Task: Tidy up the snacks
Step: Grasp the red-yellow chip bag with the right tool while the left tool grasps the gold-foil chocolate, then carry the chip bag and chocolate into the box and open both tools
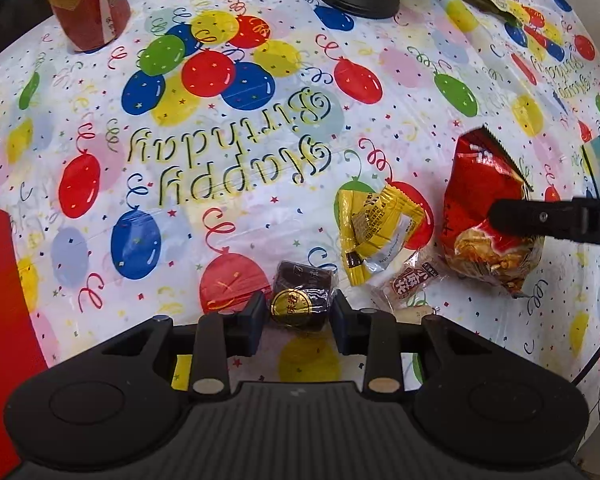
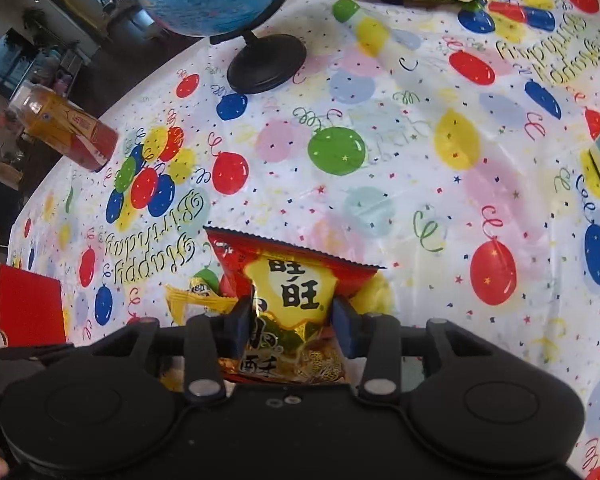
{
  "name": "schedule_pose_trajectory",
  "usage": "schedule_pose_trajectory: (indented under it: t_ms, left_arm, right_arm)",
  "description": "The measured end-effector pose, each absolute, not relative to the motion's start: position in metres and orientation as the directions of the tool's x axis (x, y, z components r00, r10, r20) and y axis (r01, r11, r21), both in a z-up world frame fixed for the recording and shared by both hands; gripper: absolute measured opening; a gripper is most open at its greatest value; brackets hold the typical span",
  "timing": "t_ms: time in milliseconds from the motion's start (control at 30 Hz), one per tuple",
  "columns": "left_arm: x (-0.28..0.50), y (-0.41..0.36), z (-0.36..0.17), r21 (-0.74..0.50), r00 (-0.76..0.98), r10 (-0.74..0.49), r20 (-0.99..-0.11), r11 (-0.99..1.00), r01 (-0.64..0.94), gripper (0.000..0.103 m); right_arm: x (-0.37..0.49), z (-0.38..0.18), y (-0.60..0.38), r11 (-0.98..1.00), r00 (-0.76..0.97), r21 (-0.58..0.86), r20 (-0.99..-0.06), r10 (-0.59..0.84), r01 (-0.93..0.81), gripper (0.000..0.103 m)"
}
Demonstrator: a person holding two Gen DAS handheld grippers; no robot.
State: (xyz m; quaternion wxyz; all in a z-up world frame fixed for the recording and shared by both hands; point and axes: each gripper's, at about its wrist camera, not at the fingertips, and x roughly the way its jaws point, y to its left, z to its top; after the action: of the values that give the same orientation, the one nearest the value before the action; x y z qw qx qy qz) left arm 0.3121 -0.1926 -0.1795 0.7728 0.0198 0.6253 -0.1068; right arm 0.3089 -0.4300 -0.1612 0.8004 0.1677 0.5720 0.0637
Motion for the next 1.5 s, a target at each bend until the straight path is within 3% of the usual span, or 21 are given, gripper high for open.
schedule_pose_trajectory:
  t_ms: [633,1500]
  left_arm:
    - [0.252,-0.158,-0.119,-0.117,0.286,-0.159,-0.945,0.981,0.157,0.033]
    - [0.188,-0.037,-0.039,-0.101,0.4,-0.161,-0.902,0.981,0.167,0.033]
  right_arm:
    - [0.235,-0.106,-0.41,0.955,0.37,0.296,-0.884,0.286,-0.03,0.039]
    - [0.185,-0.047,-0.245,0.94,0.346,0.098,-0.913,0.216,-0.328,0.039]
